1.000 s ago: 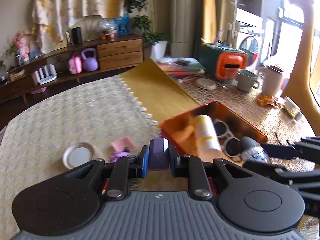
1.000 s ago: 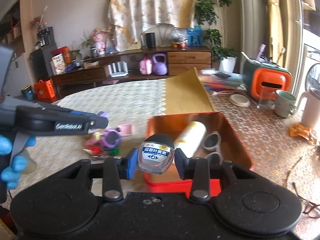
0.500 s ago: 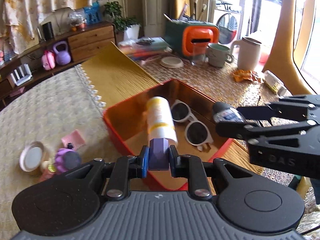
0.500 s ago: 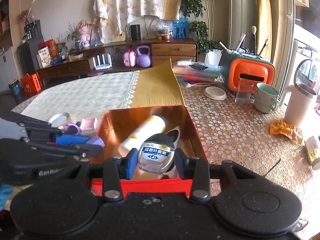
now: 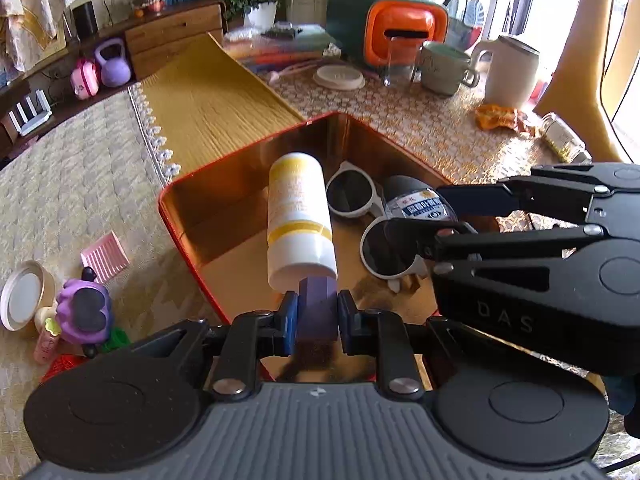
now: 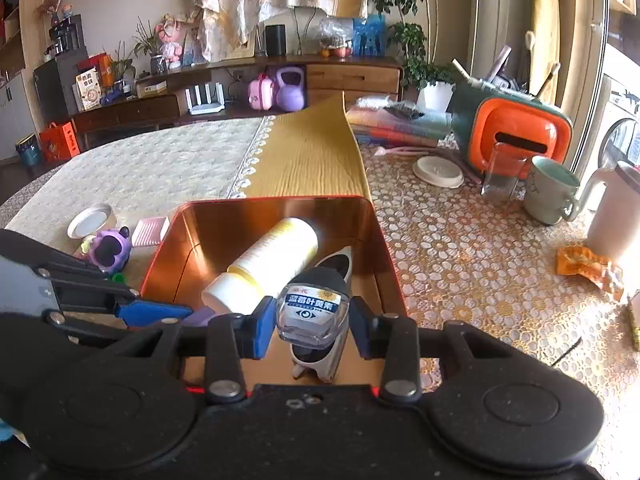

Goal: Organize rigid objects
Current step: 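Lower the purple block and glass jar into the red tin box and open both tools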

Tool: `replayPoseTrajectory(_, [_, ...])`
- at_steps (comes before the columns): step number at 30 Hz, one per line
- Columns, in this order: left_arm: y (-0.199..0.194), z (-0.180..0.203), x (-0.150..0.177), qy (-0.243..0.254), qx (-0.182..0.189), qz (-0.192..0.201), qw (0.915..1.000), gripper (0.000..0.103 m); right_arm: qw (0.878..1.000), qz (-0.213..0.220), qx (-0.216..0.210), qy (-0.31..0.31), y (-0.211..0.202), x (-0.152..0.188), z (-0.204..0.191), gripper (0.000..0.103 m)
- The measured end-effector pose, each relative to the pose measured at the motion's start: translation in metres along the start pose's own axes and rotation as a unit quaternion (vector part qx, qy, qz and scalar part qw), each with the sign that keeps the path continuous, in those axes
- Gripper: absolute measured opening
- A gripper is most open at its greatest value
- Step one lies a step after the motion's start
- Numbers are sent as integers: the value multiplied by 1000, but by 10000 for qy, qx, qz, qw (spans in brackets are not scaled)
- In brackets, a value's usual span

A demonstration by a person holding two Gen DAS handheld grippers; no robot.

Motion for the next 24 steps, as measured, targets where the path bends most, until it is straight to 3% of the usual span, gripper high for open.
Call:
replayPoseTrajectory(12, [22,9,-3,109,-62,-173,9998,20,9990,-437,12,68,28,0,6,39])
replayPoseTrajectory(24, [26,9,-8,153,-71,-340,9993,21,9976,-590,-10,354,33,2,14,40])
Point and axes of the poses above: each gripper's, at about its wrist camera, not at the fingertips, and y roughly the way its jaws point, z to its right, x to its underside, the point moved 1 cm from there along y, roughly the way its jaws point, and after that the axes turned 2 degrees about -x, right-handed, at the moved point
